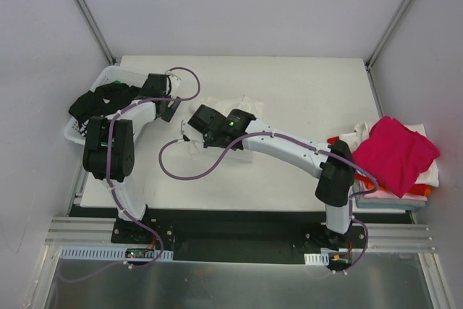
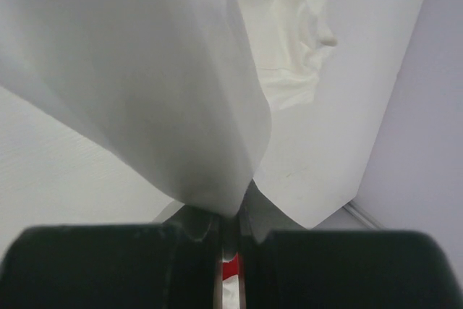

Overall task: Fold and stack the t-shirts
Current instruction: Fold the long partially folded tshirt into a neat square

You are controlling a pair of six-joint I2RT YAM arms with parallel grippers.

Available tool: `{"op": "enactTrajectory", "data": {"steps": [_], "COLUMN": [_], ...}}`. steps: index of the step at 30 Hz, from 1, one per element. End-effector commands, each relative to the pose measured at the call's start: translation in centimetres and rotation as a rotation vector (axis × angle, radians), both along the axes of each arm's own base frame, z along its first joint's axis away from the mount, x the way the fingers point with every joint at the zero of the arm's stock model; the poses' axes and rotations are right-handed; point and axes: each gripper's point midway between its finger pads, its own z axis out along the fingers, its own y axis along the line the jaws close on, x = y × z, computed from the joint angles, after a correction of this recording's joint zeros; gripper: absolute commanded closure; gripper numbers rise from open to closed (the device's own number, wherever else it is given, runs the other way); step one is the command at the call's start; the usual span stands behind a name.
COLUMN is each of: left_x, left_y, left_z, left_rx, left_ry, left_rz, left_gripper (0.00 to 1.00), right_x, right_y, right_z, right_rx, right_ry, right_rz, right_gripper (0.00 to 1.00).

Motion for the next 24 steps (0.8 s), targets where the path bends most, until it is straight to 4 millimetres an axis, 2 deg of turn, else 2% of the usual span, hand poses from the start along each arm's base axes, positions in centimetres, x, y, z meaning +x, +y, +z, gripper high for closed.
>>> {"op": "enactTrajectory", "data": {"steps": [1, 8, 15, 24], "left_x": [0.1, -0.1, -0.2, -0.3], "left_y": [0.1, 0.1, 0.2, 0.0], "left_z": [0.3, 0.5, 0.8, 0.0], "left_rx": [-0.008, -0.012, 0.0, -0.015], "left_ry": [-0.021, -0.025, -0.03, -0.017], "left_rz": [0.011, 0.016, 0.009, 0.011], "left_gripper": [0.01, 0.01, 0.01, 0.01], "right_x": [2.5, 4.2, 4.4, 7.2], "right_y": [0.1, 0.8, 1.1, 0.5], "right_z": [2.4, 0.4, -0.6, -2.6], "right_rx": [0.008, 0.014, 0.005, -0.016], "right_ry": [-0.085, -0.037, -0.02, -0.014], "right_rz": [-0.025, -0.029, -0.022, -0.046], "right_gripper": [0.99, 0.99, 0.99, 0.99]}}
